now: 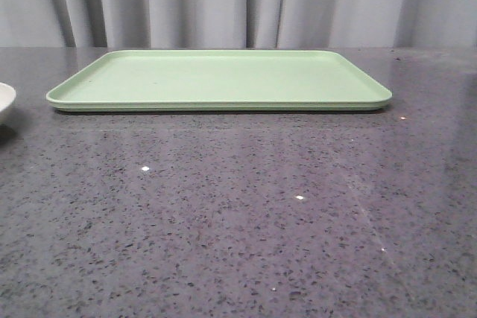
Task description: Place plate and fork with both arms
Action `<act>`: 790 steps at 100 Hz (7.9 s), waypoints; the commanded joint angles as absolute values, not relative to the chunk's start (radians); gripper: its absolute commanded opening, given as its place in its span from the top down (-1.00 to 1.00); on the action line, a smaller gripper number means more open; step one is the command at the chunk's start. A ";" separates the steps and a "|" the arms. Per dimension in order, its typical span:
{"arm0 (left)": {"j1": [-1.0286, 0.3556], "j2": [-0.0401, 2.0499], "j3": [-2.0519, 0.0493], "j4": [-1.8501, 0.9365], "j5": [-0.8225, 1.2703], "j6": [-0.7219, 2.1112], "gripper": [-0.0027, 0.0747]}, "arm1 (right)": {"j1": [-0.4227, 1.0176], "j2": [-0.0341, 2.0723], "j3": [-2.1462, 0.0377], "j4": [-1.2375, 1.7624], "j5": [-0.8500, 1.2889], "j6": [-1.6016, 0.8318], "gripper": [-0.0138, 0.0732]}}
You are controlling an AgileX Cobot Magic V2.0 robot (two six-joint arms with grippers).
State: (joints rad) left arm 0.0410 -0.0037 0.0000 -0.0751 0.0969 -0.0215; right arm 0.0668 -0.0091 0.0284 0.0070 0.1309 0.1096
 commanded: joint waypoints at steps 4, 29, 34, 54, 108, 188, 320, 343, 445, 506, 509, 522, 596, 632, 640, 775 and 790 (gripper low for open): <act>0.043 -0.035 0.012 -0.077 0.018 -0.033 0.98 | 0.061 -0.034 0.022 -0.005 0.047 0.105 0.84; 0.043 -0.035 0.012 -0.077 0.009 -0.033 0.98 | 0.061 -0.034 0.022 -0.005 0.047 0.105 0.84; 0.043 -0.035 0.012 -0.077 0.000 -0.033 0.98 | 0.061 -0.034 0.022 -0.005 0.047 0.105 0.84; 0.043 -0.035 0.012 -0.077 0.000 -0.033 0.98 | 0.061 -0.034 0.022 -0.005 0.047 0.105 0.84; 0.043 -0.035 -0.006 -0.079 -0.041 -0.033 0.99 | 0.061 -0.034 0.013 0.034 0.007 0.106 0.84; 0.043 0.434 -0.553 -0.130 0.430 -0.022 0.98 | 0.061 0.481 -0.531 0.055 0.473 0.092 0.84; 0.045 0.600 -0.704 0.030 0.574 -0.108 -0.04 | 0.061 0.652 -0.647 0.053 0.601 0.097 -0.44; 0.045 0.711 -0.824 0.121 0.722 -0.152 -0.04 | 0.061 0.652 -0.647 0.053 0.601 0.097 -0.44; 0.207 1.241 -0.943 0.125 0.751 -0.099 -0.04 | 0.061 0.652 -0.647 0.053 0.606 0.097 -0.44; 0.242 1.407 -1.057 0.109 0.914 0.000 -0.04 | 0.061 0.652 -0.647 0.053 0.605 0.097 -0.44; 0.242 1.412 -1.057 0.109 0.914 0.000 -0.04 | 0.061 0.652 -0.647 0.053 0.605 0.097 -0.44; 0.242 1.432 -1.057 0.102 0.918 0.000 0.01 | 0.061 0.652 -0.647 0.053 0.605 0.097 -0.44; 0.242 1.434 -1.057 -0.009 0.928 0.058 0.98 | 0.061 0.652 -0.647 0.053 0.606 0.097 -0.44; 0.311 1.432 -1.057 -0.347 1.010 0.307 0.98 | 0.061 0.652 -0.647 0.053 0.614 0.097 -0.44; 0.325 1.428 -1.057 -0.448 1.026 0.373 0.98 | 0.061 0.652 -0.647 0.053 0.619 0.097 -0.44; -0.218 1.773 -1.614 -0.598 0.788 -0.037 0.99 | 0.061 0.652 -0.647 0.077 0.652 0.097 -0.44; -0.257 1.815 -1.643 -0.598 0.730 -0.086 0.99 | 0.061 0.652 -0.647 0.077 0.651 0.097 -0.44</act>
State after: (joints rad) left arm -0.2333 1.8506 -1.5981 -0.5472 0.8102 -0.0462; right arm 0.0668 0.6493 -0.6098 0.0758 0.7084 0.1002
